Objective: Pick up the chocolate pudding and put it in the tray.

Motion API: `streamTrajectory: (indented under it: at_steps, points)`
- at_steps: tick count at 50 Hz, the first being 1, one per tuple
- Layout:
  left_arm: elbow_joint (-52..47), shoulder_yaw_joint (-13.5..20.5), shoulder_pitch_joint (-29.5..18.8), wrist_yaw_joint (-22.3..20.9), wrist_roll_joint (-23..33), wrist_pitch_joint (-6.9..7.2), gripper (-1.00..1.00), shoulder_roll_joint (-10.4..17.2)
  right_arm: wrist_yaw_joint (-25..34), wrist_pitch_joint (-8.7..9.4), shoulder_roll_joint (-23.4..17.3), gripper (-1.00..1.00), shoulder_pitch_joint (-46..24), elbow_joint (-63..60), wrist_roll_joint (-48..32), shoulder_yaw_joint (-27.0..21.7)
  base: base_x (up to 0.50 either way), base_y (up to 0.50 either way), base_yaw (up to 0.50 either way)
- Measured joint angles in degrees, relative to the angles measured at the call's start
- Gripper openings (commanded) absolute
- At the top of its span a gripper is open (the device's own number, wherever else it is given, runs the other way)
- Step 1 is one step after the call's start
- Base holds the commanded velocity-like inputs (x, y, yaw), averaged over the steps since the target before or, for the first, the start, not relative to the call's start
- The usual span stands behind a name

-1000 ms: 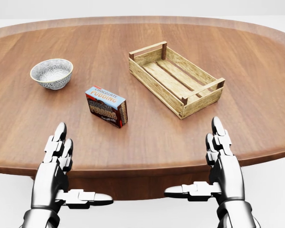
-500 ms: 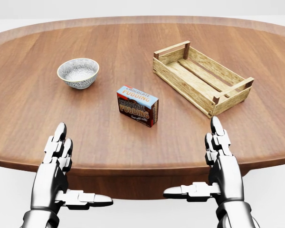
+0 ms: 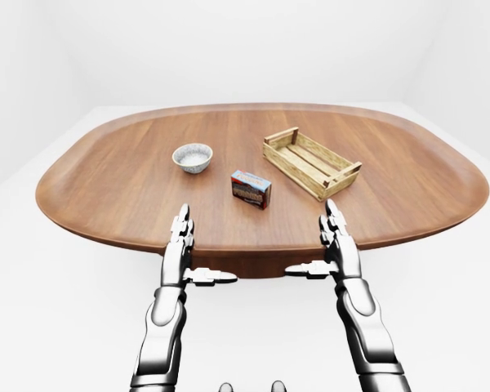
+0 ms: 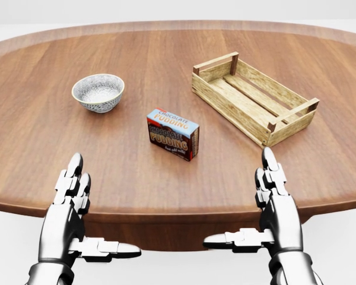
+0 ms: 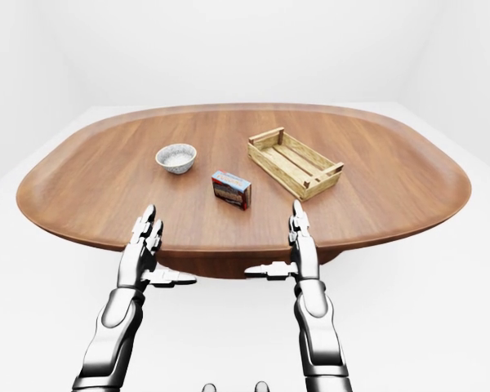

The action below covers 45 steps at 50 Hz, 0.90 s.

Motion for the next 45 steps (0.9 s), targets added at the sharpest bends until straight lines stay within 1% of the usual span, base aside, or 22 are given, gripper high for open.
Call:
streamTrajectory:
  at_steps: [27, 29, 32, 34, 36, 40, 45]
  points:
    - [0.0, 0.0, -0.2, 0.1, -0.1, 0.05, 1.00, 0.0, -0.4, -0.22, -0.1, 1.00, -0.5, 1.0, -0.6, -0.1, 0.27, 0.05, 0.00]
    - [-0.1, 0.0, -0.2, 0.1, -0.1, 0.07, 1.00, 0.0, -0.4, -0.78, -0.1, 1.00, -0.5, 1.6, -0.7, -0.1, 0.28, 0.06, 0.00]
    - [-0.1, 0.0, -0.2, 0.1, -0.1, 0.13, 1.00, 0.0, -0.5, -0.67, -0.1, 1.00, -0.5, 1.5, -0.7, 0.0, 0.28, 0.06, 0.00]
    - [-0.2, 0.0, -0.2, 0.1, -0.1, 0.15, 1.00, 0.0, -0.5, -1.21, -0.1, 1.00, -0.5, 2.0, -0.7, -0.1, 0.28, 0.05, 0.00]
    - [-0.2, 0.0, -0.2, 0.1, -0.1, 0.20, 1.00, 0.0, -0.5, -1.16, -0.1, 1.00, -0.5, 2.0, -0.7, 0.0, 0.28, 0.05, 0.00]
    - [-0.4, 0.0, -0.2, 0.2, -0.1, 0.34, 1.00, 0.0, -0.5, -1.91, -0.1, 1.00, -0.6, 2.8, -0.8, -0.1, 0.28, 0.05, 0.00]
    - [-0.6, 0.0, -0.1, 0.2, -0.1, 0.50, 1.00, 0.0, -0.5, -1.44, -0.1, 1.00, -0.6, 2.4, -0.8, 0.0, 0.28, 0.05, 0.00]
